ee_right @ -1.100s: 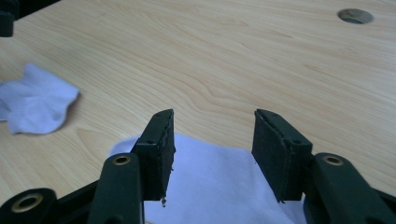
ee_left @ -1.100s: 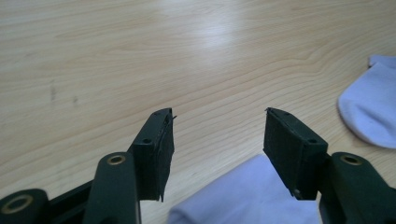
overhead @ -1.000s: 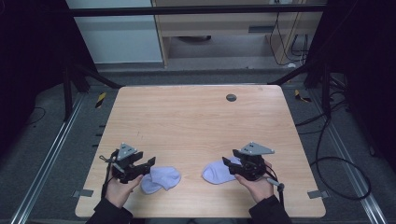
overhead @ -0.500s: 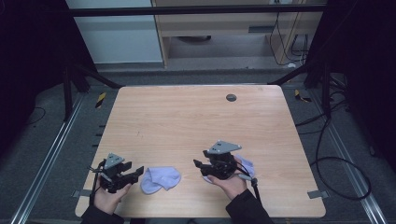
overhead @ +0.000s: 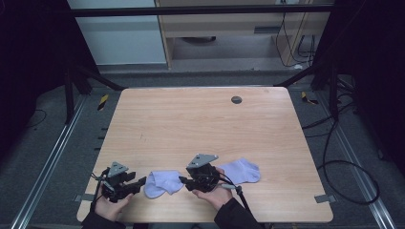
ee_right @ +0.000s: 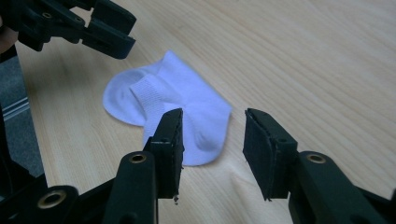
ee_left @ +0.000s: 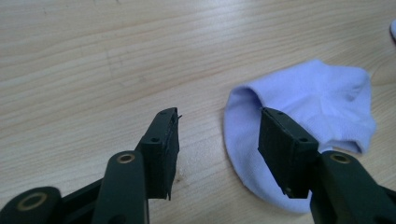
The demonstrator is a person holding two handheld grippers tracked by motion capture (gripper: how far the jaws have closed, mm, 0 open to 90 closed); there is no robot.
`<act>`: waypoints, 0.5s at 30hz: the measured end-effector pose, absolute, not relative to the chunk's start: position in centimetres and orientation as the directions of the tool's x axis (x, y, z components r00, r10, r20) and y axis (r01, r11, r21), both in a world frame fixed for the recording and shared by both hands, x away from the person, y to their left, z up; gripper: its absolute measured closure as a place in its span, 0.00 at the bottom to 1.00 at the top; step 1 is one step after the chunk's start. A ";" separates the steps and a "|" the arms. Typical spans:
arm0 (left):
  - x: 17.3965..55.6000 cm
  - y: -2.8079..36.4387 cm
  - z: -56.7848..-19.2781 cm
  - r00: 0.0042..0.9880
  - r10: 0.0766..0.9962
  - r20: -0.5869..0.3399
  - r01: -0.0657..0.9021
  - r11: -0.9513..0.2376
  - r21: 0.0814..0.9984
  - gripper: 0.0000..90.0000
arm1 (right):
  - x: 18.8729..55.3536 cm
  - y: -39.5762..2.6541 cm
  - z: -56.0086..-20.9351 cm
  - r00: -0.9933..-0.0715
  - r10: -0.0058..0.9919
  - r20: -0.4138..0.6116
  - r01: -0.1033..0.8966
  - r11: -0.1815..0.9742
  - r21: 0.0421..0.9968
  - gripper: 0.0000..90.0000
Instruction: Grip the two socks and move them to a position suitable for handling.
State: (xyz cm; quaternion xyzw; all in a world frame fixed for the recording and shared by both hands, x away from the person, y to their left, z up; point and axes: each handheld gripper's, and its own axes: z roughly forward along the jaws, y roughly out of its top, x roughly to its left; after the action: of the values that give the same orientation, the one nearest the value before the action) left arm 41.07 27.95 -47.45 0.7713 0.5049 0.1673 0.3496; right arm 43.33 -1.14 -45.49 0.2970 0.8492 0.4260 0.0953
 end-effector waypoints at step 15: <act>40.8 26.7 -48.3 0.492 0.867 -0.076 0.670 -0.322 0.669 0.60 | 42.6 2.6 -48.4 -0.844 0.530 0.080 0.412 0.547 0.728 0.70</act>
State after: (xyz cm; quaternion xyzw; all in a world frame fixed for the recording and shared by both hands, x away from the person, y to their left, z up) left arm 40.79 26.66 -48.34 0.7990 0.4812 0.1502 0.3279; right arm 42.65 2.64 -48.42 0.2688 0.8764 0.3925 0.0748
